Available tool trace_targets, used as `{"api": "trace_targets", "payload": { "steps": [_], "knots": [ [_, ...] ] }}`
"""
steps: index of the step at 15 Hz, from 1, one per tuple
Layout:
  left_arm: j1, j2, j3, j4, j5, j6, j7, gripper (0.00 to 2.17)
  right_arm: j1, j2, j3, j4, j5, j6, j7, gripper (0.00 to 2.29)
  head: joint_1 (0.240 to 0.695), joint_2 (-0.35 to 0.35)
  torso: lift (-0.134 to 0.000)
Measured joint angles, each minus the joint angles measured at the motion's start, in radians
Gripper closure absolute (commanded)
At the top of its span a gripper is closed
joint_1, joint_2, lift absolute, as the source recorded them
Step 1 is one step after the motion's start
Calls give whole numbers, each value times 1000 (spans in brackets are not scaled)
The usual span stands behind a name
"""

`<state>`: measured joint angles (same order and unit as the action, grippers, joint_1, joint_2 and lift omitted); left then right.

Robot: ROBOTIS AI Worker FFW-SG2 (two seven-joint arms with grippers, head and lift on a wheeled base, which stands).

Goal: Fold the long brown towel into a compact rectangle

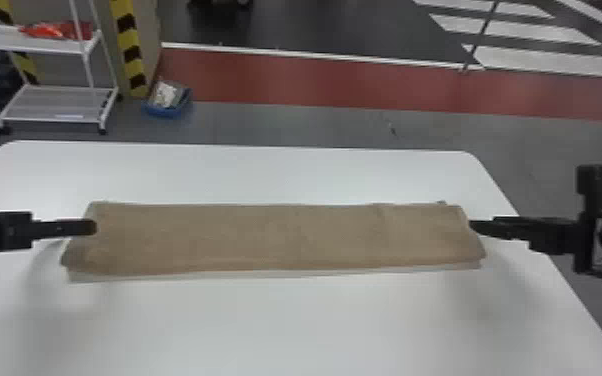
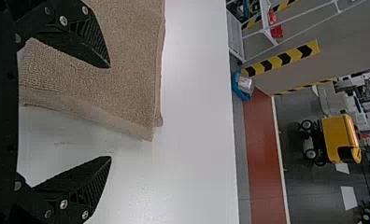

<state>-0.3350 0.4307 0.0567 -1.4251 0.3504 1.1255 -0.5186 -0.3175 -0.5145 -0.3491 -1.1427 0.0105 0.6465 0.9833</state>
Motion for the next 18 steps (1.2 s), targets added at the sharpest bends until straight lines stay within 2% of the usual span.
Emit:
{"api": "trace_targets", "payload": {
  "steps": [18],
  "knots": [
    [-14, -6, -3, 3, -17, -5, 8, 184, -9, 4, 3, 4, -2, -34, -5, 215, 695, -161, -123]
  ]
}}
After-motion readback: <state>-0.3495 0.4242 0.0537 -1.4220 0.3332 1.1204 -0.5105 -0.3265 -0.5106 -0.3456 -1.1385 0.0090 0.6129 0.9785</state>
